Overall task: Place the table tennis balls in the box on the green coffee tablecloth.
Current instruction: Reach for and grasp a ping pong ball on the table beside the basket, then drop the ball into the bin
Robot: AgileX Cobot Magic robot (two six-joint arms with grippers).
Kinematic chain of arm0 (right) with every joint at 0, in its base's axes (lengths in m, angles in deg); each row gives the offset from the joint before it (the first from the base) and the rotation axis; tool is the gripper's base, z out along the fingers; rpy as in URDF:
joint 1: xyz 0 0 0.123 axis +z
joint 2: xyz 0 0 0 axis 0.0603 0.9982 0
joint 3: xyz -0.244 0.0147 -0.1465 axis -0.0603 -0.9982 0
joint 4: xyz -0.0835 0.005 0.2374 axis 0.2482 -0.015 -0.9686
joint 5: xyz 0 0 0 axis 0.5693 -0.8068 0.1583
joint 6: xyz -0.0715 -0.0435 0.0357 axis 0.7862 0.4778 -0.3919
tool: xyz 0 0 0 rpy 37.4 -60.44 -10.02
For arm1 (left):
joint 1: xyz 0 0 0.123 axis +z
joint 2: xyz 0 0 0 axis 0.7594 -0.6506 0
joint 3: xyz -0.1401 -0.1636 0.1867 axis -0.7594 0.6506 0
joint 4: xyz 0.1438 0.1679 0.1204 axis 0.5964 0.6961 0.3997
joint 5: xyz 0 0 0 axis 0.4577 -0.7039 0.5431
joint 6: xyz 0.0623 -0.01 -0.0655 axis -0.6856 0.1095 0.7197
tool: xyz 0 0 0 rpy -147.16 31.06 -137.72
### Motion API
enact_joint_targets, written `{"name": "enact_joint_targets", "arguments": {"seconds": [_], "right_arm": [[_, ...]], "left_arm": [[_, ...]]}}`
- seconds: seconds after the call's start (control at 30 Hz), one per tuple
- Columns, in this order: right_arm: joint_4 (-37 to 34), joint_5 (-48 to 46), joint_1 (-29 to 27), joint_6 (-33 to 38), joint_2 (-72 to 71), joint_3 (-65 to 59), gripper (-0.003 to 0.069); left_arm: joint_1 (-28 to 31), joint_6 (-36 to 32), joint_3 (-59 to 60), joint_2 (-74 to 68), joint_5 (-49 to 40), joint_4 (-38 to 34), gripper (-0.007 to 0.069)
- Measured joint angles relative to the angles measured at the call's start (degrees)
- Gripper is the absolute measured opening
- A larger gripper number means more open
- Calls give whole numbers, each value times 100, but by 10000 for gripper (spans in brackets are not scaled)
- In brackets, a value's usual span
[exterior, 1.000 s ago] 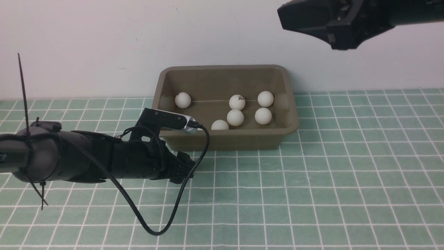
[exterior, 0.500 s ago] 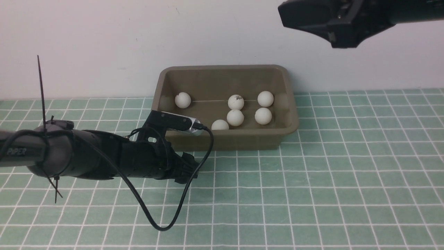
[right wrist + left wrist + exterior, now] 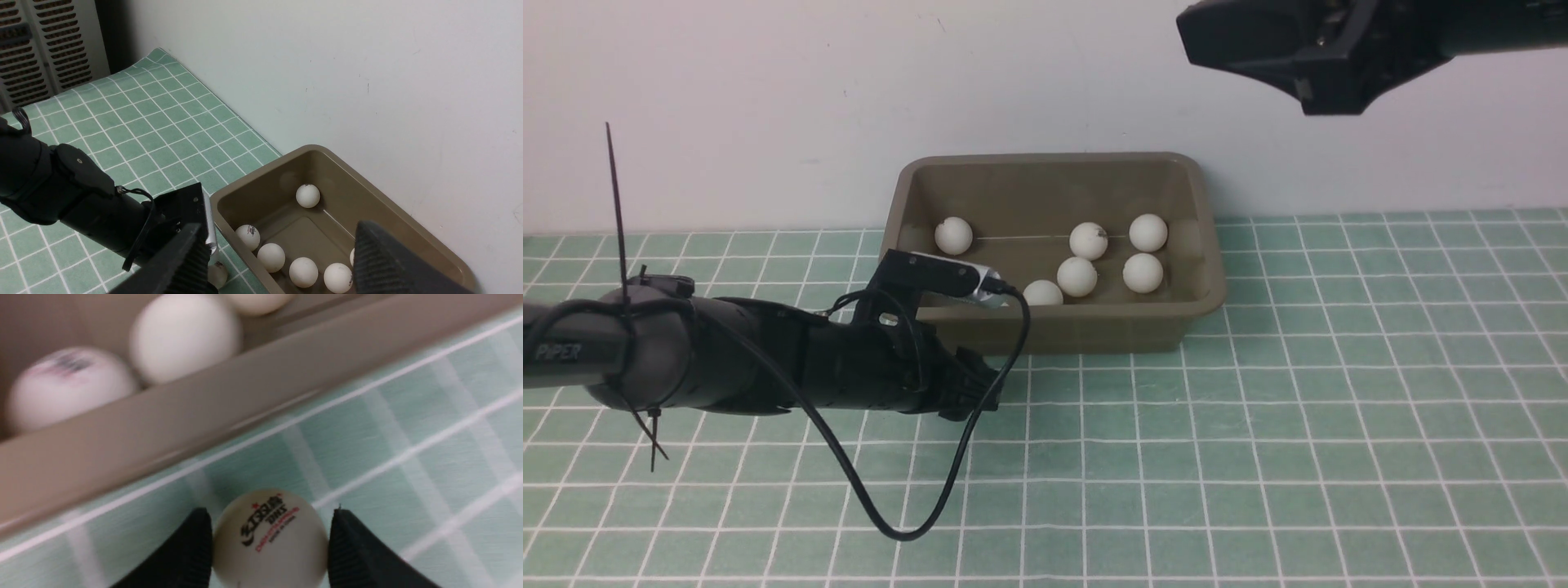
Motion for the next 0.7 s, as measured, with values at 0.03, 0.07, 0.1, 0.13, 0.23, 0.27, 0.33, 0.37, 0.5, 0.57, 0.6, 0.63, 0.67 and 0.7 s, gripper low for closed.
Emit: {"name": "enact_joint_targets", "arguments": {"seconds": [0.03,0.07,0.1,0.13,0.23,0.27,0.33,0.37,0.5,0.57,0.6,0.63,0.67,0.7], "right_arm": [[0,5,0,0,0,0,442],[0,12,0,0,0,0,442],[0,12,0,0,0,0,442],[0,17,0,0,0,0,442],[0,17,0,0,0,0,442],[0,17,0,0,0,0,442],[0,17,0,0,0,0,442],[0,17,0,0,0,0,442],[0,17,0,0,0,0,442],[-38,17,0,0,0,0,442],[-48,17,0,0,0,0,442],[-65,17,0,0,0,0,442],[-81,11,0,0,0,0,442],[-86,-9,0,0,0,0,442]], "left_arm": [[0,0,0,56,-230,0,323],[0,6,0,148,-535,5,323],[0,19,0,237,-907,18,323],[0,24,0,311,-1254,26,323],[-5,-17,-35,495,-2208,62,323],[-5,-67,-100,544,-2393,88,323],[-5,-168,-252,568,-2333,106,323],[-5,-211,-350,572,-2129,113,323],[-5,-524,-763,547,-1138,119,323],[-5,-779,-1052,455,-675,112,323],[-5,-944,-1266,350,-446,95,323],[-5,-1028,-1397,274,-301,92,323],[-5,-1094,-1562,173,-128,77,323],[-5,-1129,-1642,88,-37,71,323]]}}
